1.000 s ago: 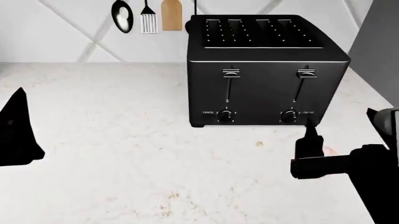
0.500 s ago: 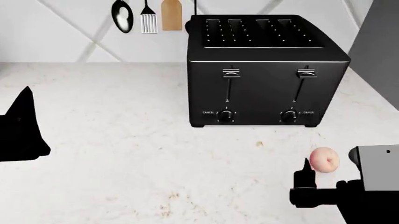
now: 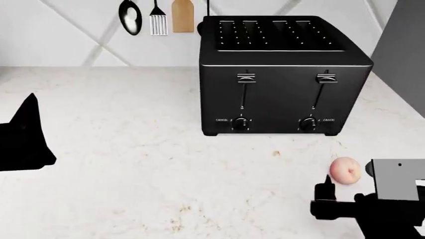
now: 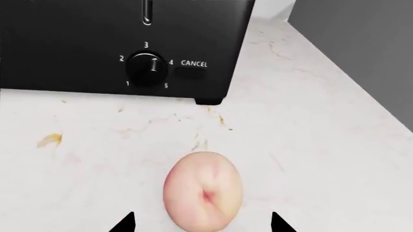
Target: Pick the apricot from the counter and place it in the cabinet.
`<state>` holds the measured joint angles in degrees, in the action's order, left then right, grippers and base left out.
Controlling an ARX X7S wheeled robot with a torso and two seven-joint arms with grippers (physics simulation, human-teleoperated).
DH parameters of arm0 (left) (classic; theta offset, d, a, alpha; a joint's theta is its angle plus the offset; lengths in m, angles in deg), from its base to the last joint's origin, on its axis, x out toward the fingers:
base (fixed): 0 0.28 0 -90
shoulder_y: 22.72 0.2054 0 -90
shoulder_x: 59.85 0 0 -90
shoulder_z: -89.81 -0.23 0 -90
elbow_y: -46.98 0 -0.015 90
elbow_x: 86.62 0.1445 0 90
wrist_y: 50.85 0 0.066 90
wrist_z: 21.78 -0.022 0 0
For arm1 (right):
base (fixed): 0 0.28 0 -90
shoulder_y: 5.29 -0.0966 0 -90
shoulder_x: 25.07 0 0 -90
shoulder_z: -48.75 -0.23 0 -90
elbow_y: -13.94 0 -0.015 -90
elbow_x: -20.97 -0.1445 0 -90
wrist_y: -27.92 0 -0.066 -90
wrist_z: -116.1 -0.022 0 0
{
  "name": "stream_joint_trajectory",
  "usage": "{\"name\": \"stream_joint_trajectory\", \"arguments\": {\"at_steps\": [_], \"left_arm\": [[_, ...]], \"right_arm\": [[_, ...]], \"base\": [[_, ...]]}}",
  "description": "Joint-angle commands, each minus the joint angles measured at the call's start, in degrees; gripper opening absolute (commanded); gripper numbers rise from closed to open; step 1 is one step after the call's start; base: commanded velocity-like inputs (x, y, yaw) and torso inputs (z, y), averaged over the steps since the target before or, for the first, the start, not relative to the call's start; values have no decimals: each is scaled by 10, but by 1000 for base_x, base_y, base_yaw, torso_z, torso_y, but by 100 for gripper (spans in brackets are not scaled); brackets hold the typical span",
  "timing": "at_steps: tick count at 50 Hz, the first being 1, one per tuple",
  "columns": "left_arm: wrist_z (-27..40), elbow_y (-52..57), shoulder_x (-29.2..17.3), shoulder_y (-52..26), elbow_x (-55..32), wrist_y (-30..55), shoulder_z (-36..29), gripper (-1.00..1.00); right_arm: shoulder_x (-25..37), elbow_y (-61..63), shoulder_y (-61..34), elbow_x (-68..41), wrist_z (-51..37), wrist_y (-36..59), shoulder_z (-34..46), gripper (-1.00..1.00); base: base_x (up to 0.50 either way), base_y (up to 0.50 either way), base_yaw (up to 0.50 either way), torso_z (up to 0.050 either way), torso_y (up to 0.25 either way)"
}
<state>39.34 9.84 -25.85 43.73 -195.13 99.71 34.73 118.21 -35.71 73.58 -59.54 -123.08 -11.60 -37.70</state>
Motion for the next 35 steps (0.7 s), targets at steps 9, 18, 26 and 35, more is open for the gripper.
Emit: {"name": "stream_joint_trajectory", "arguments": {"at_steps": [9, 18, 26, 35], "left_arm": [[1, 2, 1, 2, 0, -2, 2, 100], [16, 5, -10, -6, -13, -14, -9, 100], [20, 7, -13, -5, -18, -17, -6, 100], [12, 4, -6, -5, -6, -12, -9, 100]], "right_arm": [[-43, -81, -33, 86, 71, 3, 62, 100], [-37, -98, -36, 99, 85, -5, 58, 100], [-39, -113, -42, 114, 96, -10, 62, 100], [-53, -149, -49, 142, 122, -19, 82, 100]], "base": [[0, 0, 0, 0, 0], [0, 0, 0, 0, 0], [0, 0, 0, 0, 0], [0, 0, 0, 0, 0]]}}
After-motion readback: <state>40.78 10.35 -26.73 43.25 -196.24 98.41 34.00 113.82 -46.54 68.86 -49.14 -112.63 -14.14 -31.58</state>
